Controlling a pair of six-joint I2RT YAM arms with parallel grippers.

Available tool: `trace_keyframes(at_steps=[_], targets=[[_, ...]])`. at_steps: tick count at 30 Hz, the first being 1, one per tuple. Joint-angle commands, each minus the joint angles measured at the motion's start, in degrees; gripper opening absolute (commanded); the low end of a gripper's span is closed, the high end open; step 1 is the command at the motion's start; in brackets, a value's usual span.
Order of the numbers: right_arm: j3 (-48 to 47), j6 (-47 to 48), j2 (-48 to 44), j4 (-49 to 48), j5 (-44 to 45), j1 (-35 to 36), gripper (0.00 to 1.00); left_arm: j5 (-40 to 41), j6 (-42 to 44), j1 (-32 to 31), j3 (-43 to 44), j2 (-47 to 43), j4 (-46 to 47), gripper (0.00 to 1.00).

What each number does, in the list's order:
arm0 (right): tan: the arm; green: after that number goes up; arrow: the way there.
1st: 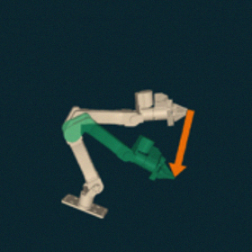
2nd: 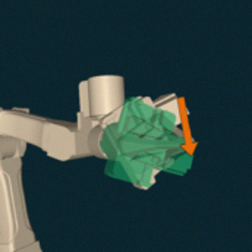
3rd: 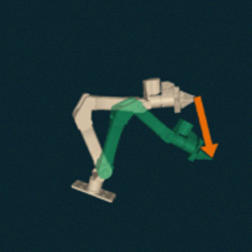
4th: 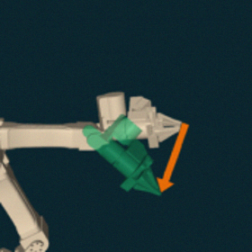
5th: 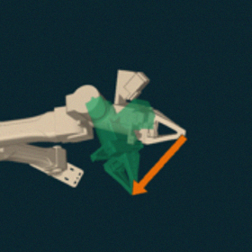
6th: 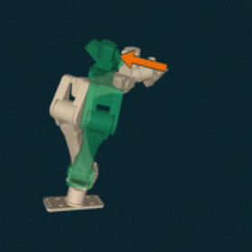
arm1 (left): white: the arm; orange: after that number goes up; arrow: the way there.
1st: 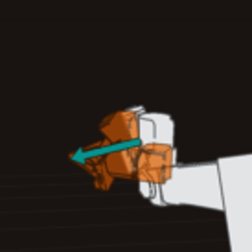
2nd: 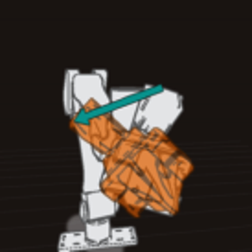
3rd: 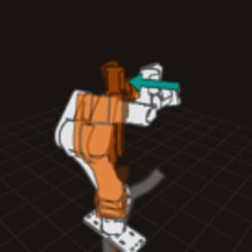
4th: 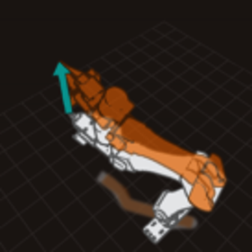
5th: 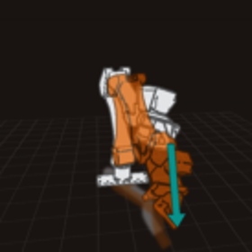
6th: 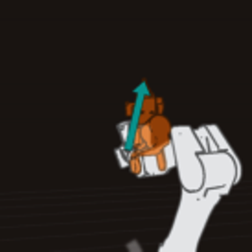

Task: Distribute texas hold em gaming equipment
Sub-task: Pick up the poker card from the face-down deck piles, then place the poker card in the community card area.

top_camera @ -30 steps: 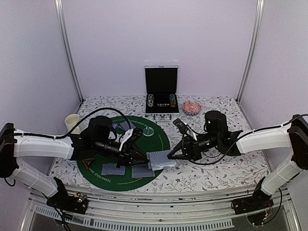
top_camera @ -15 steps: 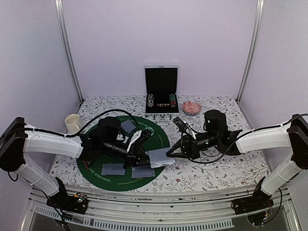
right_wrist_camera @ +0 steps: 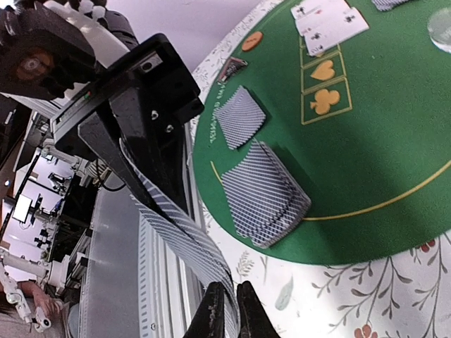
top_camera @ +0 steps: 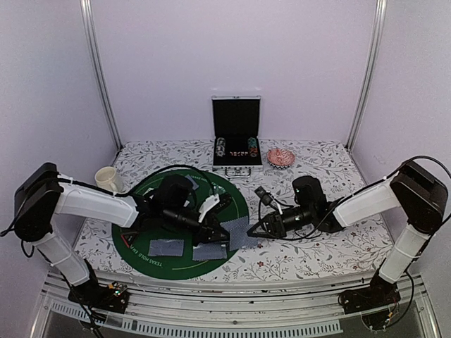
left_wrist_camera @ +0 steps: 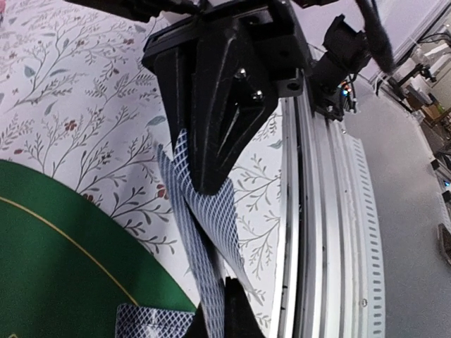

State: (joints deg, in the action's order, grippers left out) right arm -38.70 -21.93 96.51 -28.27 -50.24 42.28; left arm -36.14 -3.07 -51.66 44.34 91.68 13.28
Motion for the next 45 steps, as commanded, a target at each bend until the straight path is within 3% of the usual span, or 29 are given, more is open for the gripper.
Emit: trace_keyframes(at_steps=[1, 8, 12, 15, 19, 22, 31, 37, 45], targets=[[0.94, -0.4, 3.35, -0.29, 1.49, -1.11, 0.07, 2.41, -0.01, 1.08, 2.05, 3.05, -3.88, 0.0], [1.46, 0.23, 3.06, 1.79, 1.25, -2.74, 0.03, 7.81, 0.3, 4.08, 1.9, -0.36, -7.5, 0.0], [-3.78, 6.48, 0.93, 15.22, 4.32, -4.18, 0.03, 15.28, -0.58, 8.88, 0.43, -7.61, -11.04, 0.0], [-13.32, 12.82, 2.56, 27.44, 7.26, -4.02, 0.03, 22.03, -1.33, 12.5, -0.44, -14.27, -14.0, 0.0], [-26.31, 19.31, 7.71, 34.81, 9.76, -1.06, 0.02, 30.79, -3.19, 16.22, -0.08, -22.09, -18.83, 0.0], [-44.7, 26.23, 17.65, 46.99, 15.26, 3.37, 0.02, 36.03, -4.32, 19.3, 0.43, -26.4, -22.48, 0.0], [-84.7, 37.74, 45.87, 73.37, 8.59, 8.76, 0.03, 38.04, -2.27, 23.94, 0.77, -33.7, -27.06, 0.0], [-91.45, 36.95, 53.27, 73.22, 13.6, 8.9, 0.02, 37.22, -1.7, 24.4, -0.18, -34.2, -26.81, 0.0], [-92.98, 38.39, 54.11, 68.46, 26.48, 8.97, 0.02, 35.99, -1.5, 24.5, -0.13, -32.89, -25.93, 0.0]])
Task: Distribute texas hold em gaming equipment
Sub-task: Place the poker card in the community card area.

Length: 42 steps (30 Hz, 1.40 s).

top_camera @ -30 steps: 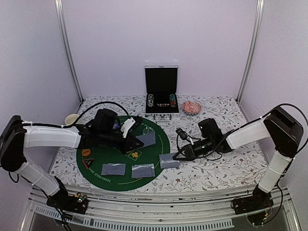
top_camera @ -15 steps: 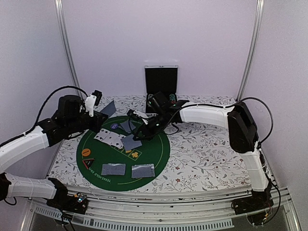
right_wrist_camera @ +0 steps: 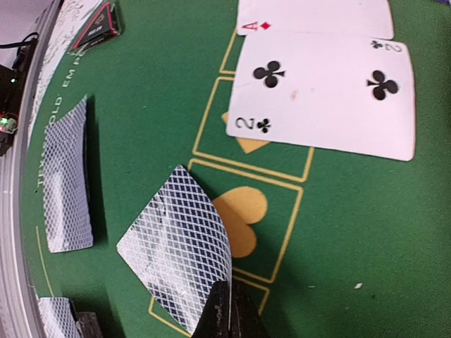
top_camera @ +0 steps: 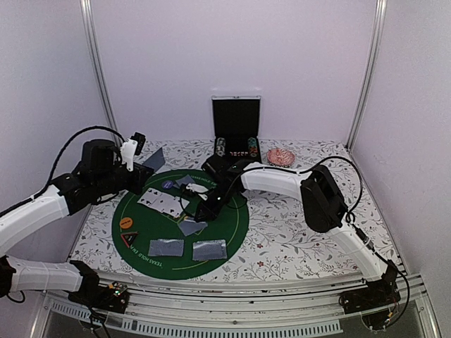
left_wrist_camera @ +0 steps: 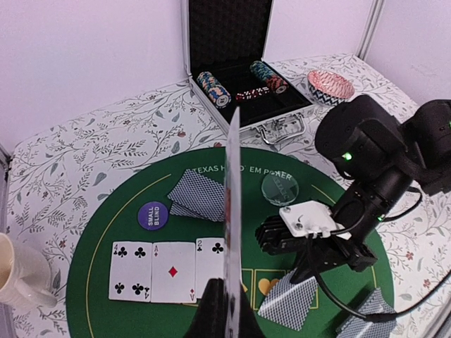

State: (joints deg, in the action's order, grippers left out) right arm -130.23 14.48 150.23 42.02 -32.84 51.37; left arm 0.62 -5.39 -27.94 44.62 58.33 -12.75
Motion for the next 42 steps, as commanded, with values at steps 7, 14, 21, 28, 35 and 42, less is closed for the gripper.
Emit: trace_keyframes(at_steps=[7, 14, 21, 28, 35, 42], targets=[[-1.56, 10.02, 1.01, -1.62, 16.23, 1.42, 0.02, -0.41, 1.75, 0.88, -0.43, 0.44, 0.03, 0.0], [-1.99, 18.95, 2.63, -2.24, 21.59, 3.55, 0.02, -0.2, 2.42, 0.96, -0.49, 0.58, 0.17, 0.0], [-1.96, 23.26, 3.96, -7.33, 29.89, 4.43, 0.07, -0.49, 2.72, 1.07, -0.59, 0.81, 0.34, 0.0], [-1.56, 26.34, 4.26, -8.76, 34.34, 5.39, 0.3, -0.52, 3.1, 1.13, -0.98, 0.53, 0.58, 0.0], [3.11, 23.16, -1.29, -15.14, 37.84, 5.93, 0.44, -1.19, 3.27, 1.14, -1.27, 0.59, 0.97, 0.0], [11.81, 16.62, -14.36, -23.5, 31.06, 5.9, 0.58, -4.04, 3.56, 1.22, -1.37, -0.61, 2.27, 0.0]])
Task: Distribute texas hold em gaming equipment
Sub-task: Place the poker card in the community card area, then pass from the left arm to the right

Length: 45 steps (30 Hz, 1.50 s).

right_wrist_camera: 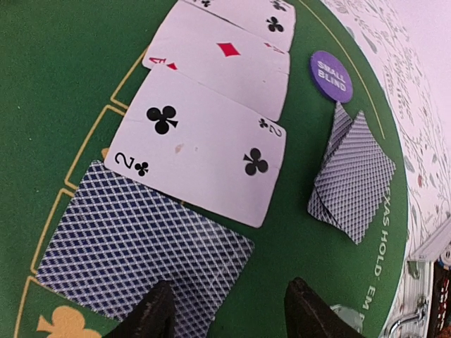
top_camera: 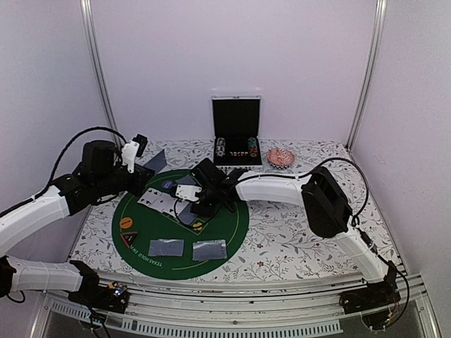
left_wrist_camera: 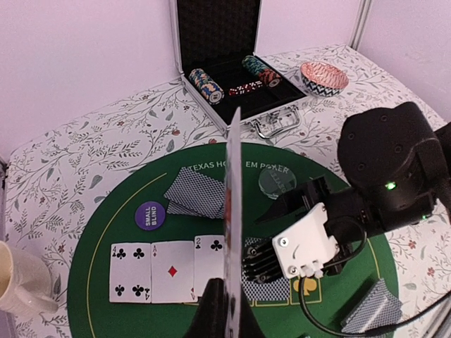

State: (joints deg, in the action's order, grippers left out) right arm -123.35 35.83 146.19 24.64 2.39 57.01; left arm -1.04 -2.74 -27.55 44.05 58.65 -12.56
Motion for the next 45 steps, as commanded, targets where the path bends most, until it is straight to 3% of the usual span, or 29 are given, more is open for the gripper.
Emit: trace_keyframes(at_steps=[1, 5, 7, 14, 19, 25, 28, 30, 31, 34, 36, 39, 45], targets=[[7.4, -5.56, -13.95, -8.21, -5.59, 0.2, 0.62, -2.78, 1.08, 0.81, -0.89, -1.37, 2.22, 0.0], [17.31, -11.31, -24.41, -15.34, -12.84, -0.99, 0.8, -7.34, 2.29, 0.84, -1.07, -3.2, 2.94, 0.0], [23.78, -15.35, -29.57, -19.95, -17.74, -2.29, 1.0, -14.35, 3.07, 0.77, -1.12, -3.64, 3.29, 0.0], [37.89, -25.35, -41.87, -30.59, -34.11, -4.66, 0.99, -38.64, 2.21, -0.05, -2.04, -4.78, 8.39, 0.0], [39.3, -27.2, -43.8, -30.59, -40.59, -4.02, 0.84, -43.35, 2.47, -2.51, -2.04, -4.6, 10.21, 0.0], [38.42, -28.72, -43.29, -30.84, -43.71, -3.06, 0.54, -44.49, 3.0, -5.54, -1.61, -3.01, 10.62, 0.0], [38.05, -29.85, -42.93, -31.02, -44.98, -2.96, 0.3, -44.8, 3.88, -6.64, -1.2, -1.95, 9.48, 0.0], [38.05, -30.47, -42.96, -30.85, -45.56, -2.97, 0.08, -45.22, 4.49, -6.94, -1.08, -1.85, 8.95, 0.0], [38.28, -30.63, -43.17, -30.77, -45.7, -3.03, 0.03, -45.27, 4.8, -6.98, -1.07, -2.03, 8.82, 0.0], [39.81, -30.66, -44.19, -30.66, -46.58, -3.12, 0.01, -45.87, 5.57, -7.07, -1.28, -2.79, 8.6, 0.01], [40.99, -30.57, -44.91, -30.75, -47.91, -3.46, 0.01, -47.25, 6.36, -7.08, -1.63, -3.49, 8.53, 0.16], [42.73, -30.56, -46.32, -30.62, -49.83, -3.67, 0.01, -46.89, 7.81, -7.03, -2.39, -6.08, 8.72, 0.26], [45.51, -30.74, -48.24, -29.89, -49.85, -5.04, 0.01, -34.46, 9.59, -6.9, -3.25, -9.86, 5.77, 0.28]])
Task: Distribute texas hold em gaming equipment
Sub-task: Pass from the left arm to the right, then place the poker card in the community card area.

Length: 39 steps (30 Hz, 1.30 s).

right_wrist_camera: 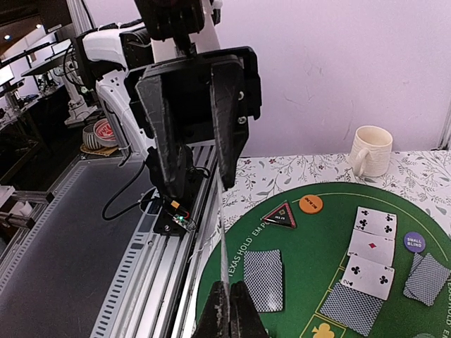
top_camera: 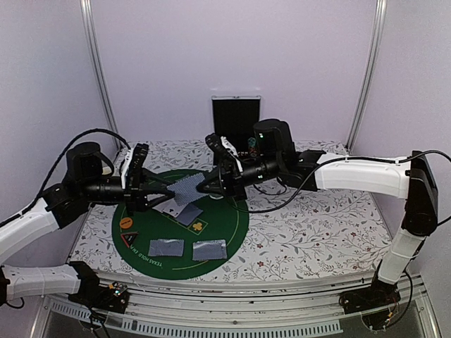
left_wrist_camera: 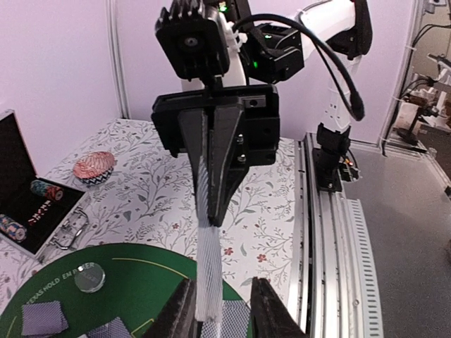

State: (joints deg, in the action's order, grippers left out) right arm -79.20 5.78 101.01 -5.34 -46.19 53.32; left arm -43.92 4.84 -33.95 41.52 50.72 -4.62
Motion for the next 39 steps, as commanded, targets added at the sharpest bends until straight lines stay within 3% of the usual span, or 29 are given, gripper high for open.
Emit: trace_keyframes(at_steps=[1, 9, 17, 27, 39], targets=[[1.36, -1.04, -2.93, 0.6, -1.11, -1.72, 0.01, 12.14, 1.69, -0.39, -0.47, -1.83, -2.98, 0.27], [-12.2, 0.57, 9.76, 21.97, 12.84, -2.21, 0.01, 29.71, -1.23, 1.8, 1.4, 2.4, -6.12, 0.3], [-27.59, 1.3, 24.8, 33.86, 16.5, -2.2, 0.01, 39.06, -2.61, 3.74, 3.0, 6.85, -9.77, 0.31], [-39.6, 5.21, 40.35, 47.31, 12.68, -2.38, 0.01, 39.64, -2.35, 4.34, 2.43, 7.43, -10.43, 0.32], [-39.72, 6.04, 41.91, 50.1, 15.59, -3.38, 0.01, 38.84, -2.29, 4.51, 2.34, 8.08, -10.14, 0.32]])
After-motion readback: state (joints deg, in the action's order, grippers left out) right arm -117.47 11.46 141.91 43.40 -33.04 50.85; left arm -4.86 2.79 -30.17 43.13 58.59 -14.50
